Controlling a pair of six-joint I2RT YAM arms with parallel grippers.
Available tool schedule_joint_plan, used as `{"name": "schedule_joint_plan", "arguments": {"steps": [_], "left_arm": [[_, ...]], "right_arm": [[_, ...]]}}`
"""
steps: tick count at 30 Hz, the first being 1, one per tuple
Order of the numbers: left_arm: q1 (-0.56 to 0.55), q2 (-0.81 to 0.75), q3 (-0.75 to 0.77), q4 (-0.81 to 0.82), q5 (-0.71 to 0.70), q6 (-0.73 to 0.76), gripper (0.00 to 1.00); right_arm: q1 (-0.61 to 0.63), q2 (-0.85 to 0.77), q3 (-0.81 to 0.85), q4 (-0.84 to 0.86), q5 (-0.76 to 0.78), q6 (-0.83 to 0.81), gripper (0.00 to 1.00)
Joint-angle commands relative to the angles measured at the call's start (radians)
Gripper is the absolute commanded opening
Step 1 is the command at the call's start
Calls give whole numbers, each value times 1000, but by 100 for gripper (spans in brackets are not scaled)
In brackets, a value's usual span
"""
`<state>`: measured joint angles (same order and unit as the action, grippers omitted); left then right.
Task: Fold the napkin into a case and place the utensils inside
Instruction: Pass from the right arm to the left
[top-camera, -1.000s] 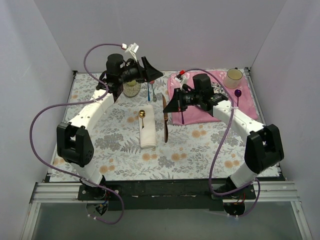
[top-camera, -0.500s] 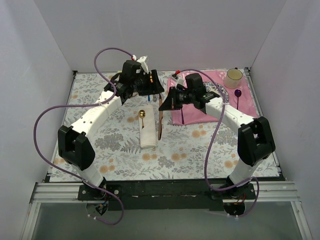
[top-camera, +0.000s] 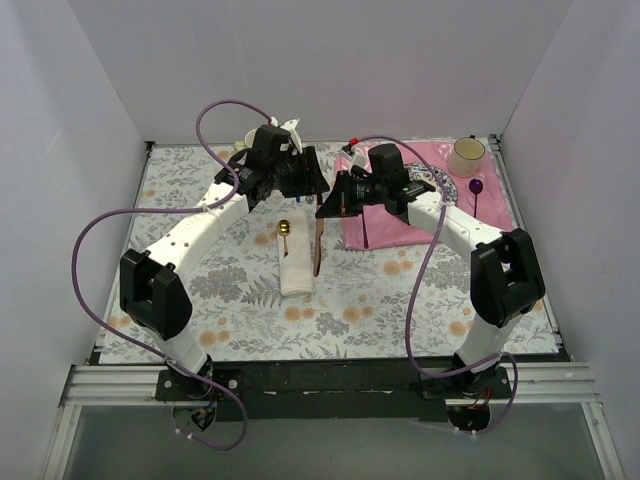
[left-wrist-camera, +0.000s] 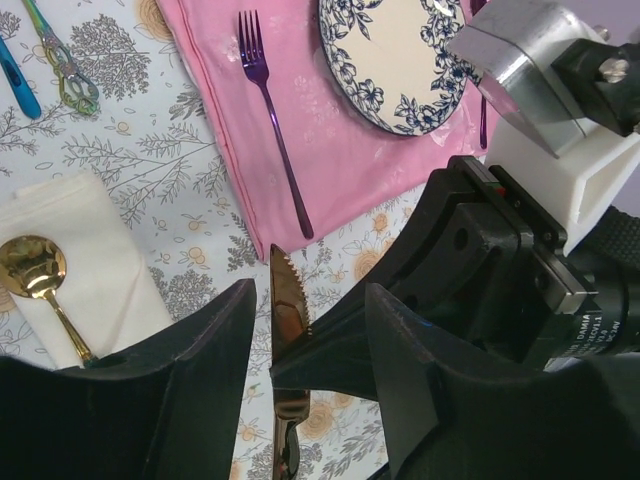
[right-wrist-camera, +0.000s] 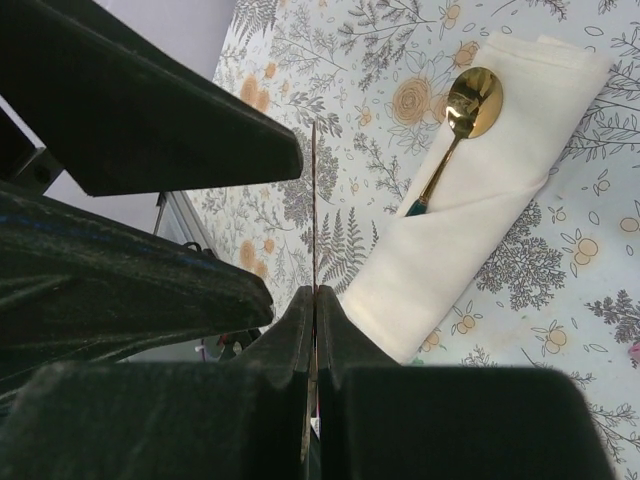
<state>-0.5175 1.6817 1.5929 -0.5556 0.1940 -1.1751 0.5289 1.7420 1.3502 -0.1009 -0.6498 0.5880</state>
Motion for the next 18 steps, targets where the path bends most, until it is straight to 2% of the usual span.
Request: {"name": "schedule_joint_plan", "arguments": {"steps": [1,14,17,18], "left_arm": [[-9,6,-14,-12,-5,-18,44],[-9,29,-24,-33,-33,-35,40],[-10,30,-25,-30,-24,-38,34],[-10,32,-25,-32,-22,-40,27]], "right_arm": [[2,5,52,50,-19,19,1],[3,5,53,64,-34,22,1],[3,5,53,66,-37,22,1],[3,5,55,66,-39,22,1]]}}
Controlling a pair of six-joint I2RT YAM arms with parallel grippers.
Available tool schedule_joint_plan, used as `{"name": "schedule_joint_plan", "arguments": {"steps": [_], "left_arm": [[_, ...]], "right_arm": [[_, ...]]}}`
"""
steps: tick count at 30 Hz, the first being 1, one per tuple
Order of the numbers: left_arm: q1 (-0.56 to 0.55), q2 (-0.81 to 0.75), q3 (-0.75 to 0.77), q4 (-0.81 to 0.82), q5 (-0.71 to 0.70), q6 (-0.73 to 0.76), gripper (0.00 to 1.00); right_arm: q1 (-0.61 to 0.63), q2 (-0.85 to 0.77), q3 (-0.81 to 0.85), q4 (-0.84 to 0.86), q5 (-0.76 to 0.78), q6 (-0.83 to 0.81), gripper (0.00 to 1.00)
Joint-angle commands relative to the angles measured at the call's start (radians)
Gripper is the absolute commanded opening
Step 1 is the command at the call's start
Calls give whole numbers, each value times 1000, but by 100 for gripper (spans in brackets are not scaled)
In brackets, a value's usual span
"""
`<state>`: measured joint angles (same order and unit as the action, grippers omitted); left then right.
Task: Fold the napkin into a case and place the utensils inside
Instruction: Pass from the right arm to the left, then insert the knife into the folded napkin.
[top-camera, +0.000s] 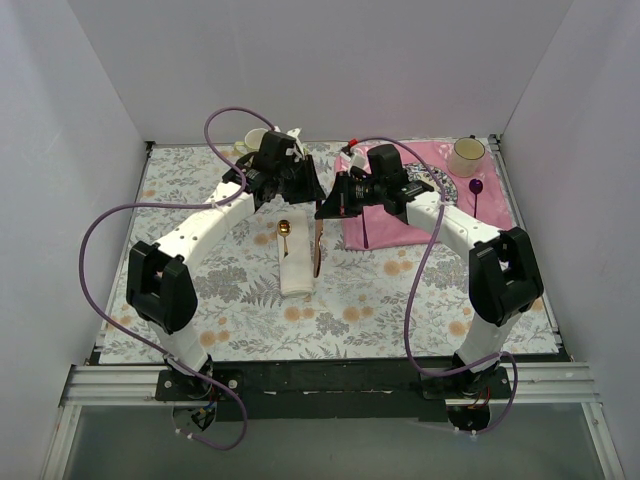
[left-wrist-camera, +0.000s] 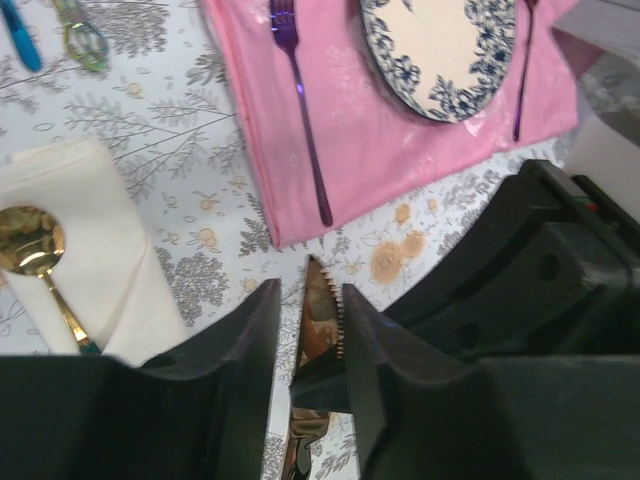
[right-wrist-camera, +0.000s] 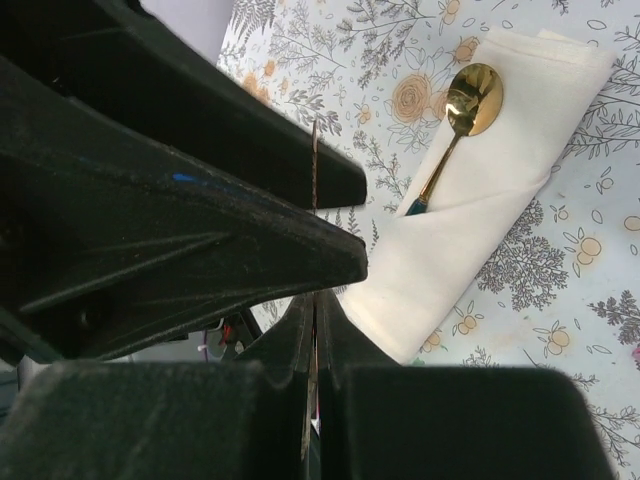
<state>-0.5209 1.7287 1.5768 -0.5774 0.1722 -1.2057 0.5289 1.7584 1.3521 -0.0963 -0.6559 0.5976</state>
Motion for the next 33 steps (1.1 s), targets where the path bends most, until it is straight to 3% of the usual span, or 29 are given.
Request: {"name": "schedule_joint_plan", "arguments": {"steps": [1,3,5,7,8,10,11,14,19,26,33], "left_arm": [[-5,-17,-9,-9,-2,-9,23],[-5,-17,-9,-7,-5,-9,15],[-5,-17,-8,-7,-13,-8,0],[-7,-14,2,-9,-17,-2,0],[-5,-9,6,-10,-26,3,0],[-4,-1,28,-15,-60,20,0],[-1,14,38,-22,-80,27,0],[21,83,123,-64,-138,58,0],[87,199,316,-153,-134,92,0],[127,341,465,-217,-203,123,0],[154,442,602,-203,-230,123,0]], "right_arm": [[3,-11,51,63,-33,11,1],[3,-10,50,61,-33,13,1],[3,-10,50,64,-36,14,1],[3,-7,48,66,-39,18,6],[3,-7,47,70,-39,16,27],[-3,-14,45,63,-31,8,54],[-6,-20,47,55,-24,-4,75],[-30,-42,41,29,-2,-54,90],[-49,-95,9,-28,18,-200,87],[-32,-158,-50,-68,61,-390,55],[16,-174,-60,-112,87,-570,39]]}}
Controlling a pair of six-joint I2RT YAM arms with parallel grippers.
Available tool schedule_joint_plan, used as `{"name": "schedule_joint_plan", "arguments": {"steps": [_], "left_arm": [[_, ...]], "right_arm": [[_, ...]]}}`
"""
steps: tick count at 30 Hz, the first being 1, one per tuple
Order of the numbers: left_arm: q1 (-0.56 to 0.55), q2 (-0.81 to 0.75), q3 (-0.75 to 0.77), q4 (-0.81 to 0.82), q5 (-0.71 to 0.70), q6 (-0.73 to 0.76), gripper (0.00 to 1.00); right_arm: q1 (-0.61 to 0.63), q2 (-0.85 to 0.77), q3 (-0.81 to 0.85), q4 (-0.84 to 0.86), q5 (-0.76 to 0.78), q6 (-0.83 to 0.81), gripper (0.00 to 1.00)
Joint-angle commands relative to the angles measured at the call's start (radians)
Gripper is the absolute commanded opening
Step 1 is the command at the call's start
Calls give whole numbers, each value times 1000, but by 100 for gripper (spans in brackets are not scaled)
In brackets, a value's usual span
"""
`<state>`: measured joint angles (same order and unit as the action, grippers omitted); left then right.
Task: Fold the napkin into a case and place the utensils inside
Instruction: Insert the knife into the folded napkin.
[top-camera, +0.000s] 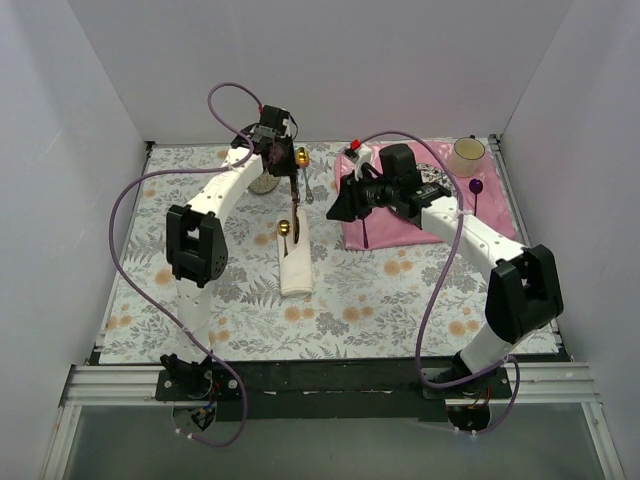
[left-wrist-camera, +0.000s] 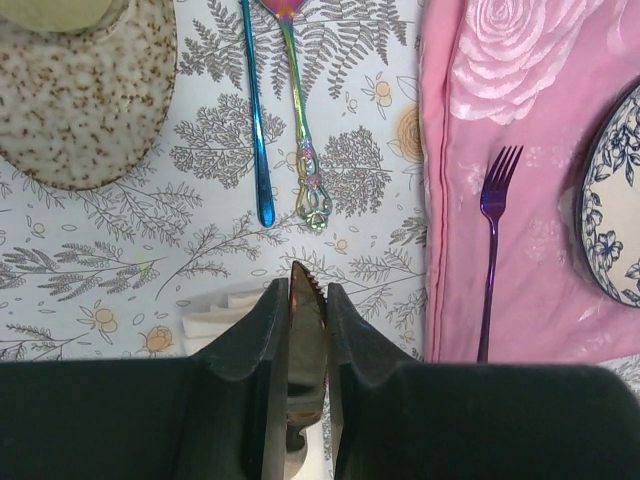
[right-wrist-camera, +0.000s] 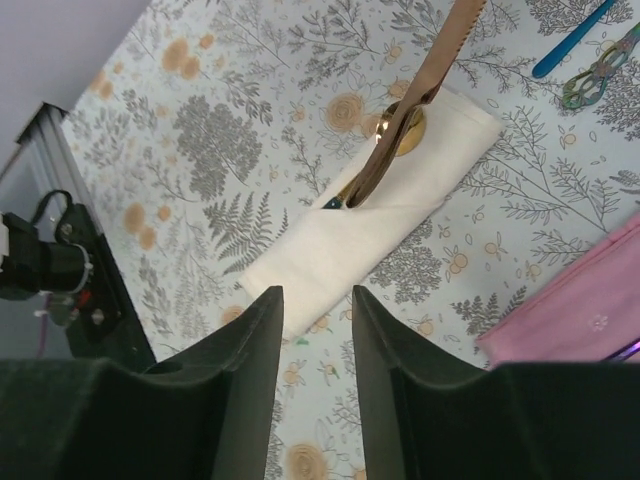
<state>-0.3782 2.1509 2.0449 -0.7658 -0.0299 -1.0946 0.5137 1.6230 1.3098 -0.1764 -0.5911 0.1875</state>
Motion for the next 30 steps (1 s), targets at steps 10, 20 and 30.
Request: {"name": "schedule_joint_plan", "arguments": {"steps": [10,20,30], "left_arm": [[25,139,256,-72,-25,21,0],[36,185,244,-89,14,9,0],[41,190,202,-119,76,-21,0]], "right_arm": [[135,-104,-132,-12,66,-416,24],[140,-112,-141,-11,42,-471,19],[169,-112,-181,0,16,-605,15]]}}
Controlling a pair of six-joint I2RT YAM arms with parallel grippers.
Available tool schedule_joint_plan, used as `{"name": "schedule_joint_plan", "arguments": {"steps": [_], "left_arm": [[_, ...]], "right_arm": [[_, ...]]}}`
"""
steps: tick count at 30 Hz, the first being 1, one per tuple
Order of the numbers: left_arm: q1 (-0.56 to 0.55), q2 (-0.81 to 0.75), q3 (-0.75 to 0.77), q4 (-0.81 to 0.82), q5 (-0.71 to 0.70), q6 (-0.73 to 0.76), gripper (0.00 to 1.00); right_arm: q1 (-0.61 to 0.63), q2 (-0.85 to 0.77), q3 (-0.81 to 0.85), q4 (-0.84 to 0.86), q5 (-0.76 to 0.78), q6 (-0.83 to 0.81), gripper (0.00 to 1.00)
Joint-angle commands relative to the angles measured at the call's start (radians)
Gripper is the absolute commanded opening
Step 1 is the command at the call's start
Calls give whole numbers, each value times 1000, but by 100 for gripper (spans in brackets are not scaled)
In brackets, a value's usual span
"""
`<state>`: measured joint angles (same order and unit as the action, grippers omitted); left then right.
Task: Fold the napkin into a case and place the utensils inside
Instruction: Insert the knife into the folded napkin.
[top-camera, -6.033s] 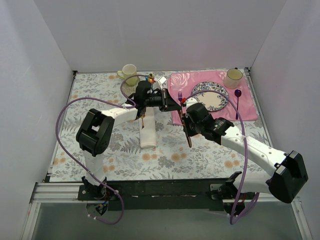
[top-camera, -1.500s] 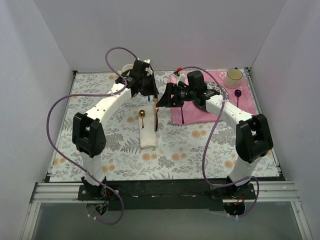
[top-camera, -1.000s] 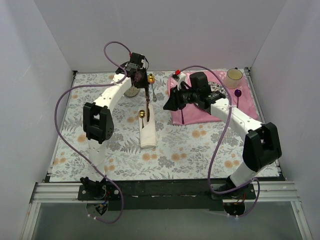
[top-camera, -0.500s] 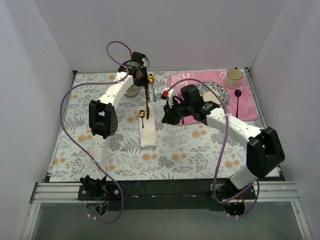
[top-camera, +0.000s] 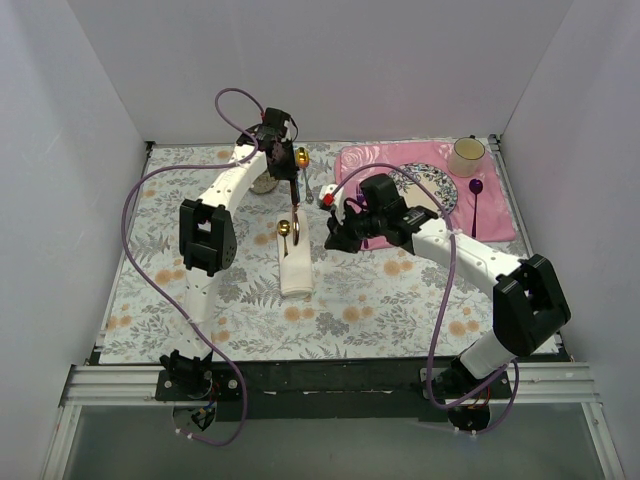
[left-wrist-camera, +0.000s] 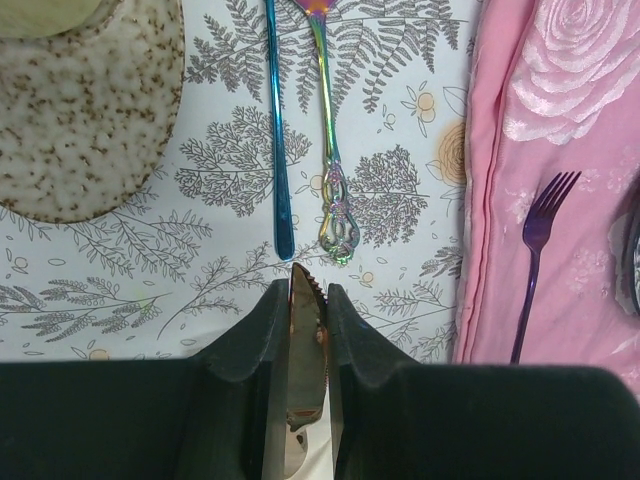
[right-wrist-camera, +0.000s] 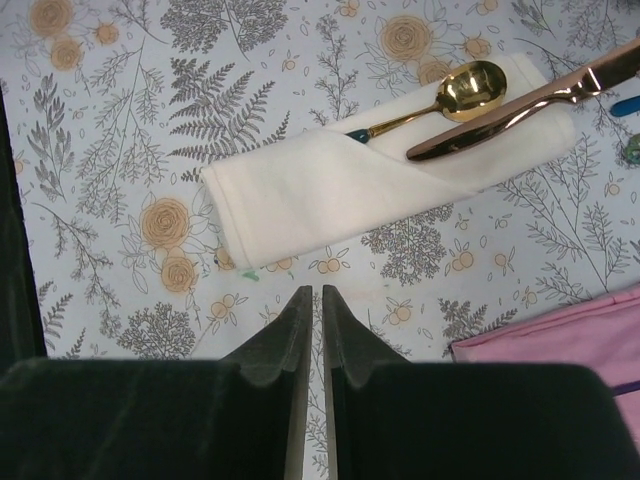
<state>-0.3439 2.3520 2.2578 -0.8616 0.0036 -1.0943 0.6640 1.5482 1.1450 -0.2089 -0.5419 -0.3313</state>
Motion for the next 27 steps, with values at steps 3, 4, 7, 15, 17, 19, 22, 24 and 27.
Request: {"name": "schedule_joint_plan", "arguments": {"steps": [3,4,7,15,17,19,22,24,27], "left_arm": [[8,-16,-32,-28,55,-38,0],[8,-16,-40,-34,64,-42,0],[6,-20,-53,-39,64,-45,0],[8,-37,-105,-51,78,-52,0],[6,-46,-121,-54,82,-59,0],[6,-53,-145,-60,87,-67,0],[8,-65,-181,-62,95,-76,0],[6,-69,-193,-66,98,-81,0],[0,-74,-207,-68,99,-82,0]], "right_arm": [[35,-37,-37,51,-38,-127,13],[46,-37,-51,61,-39,-141,13],[65,-34,-76,81,-46,-182,11],[120,-50,-168,132,-81,-298,6],[126,-48,-183,140,-76,-308,6],[126,-48,-194,141,-70,-301,5],[126,-56,-205,140,-59,-293,5],[126,-59,-208,140,-61,-290,5],[128,-62,-217,143,-78,-295,4]]}}
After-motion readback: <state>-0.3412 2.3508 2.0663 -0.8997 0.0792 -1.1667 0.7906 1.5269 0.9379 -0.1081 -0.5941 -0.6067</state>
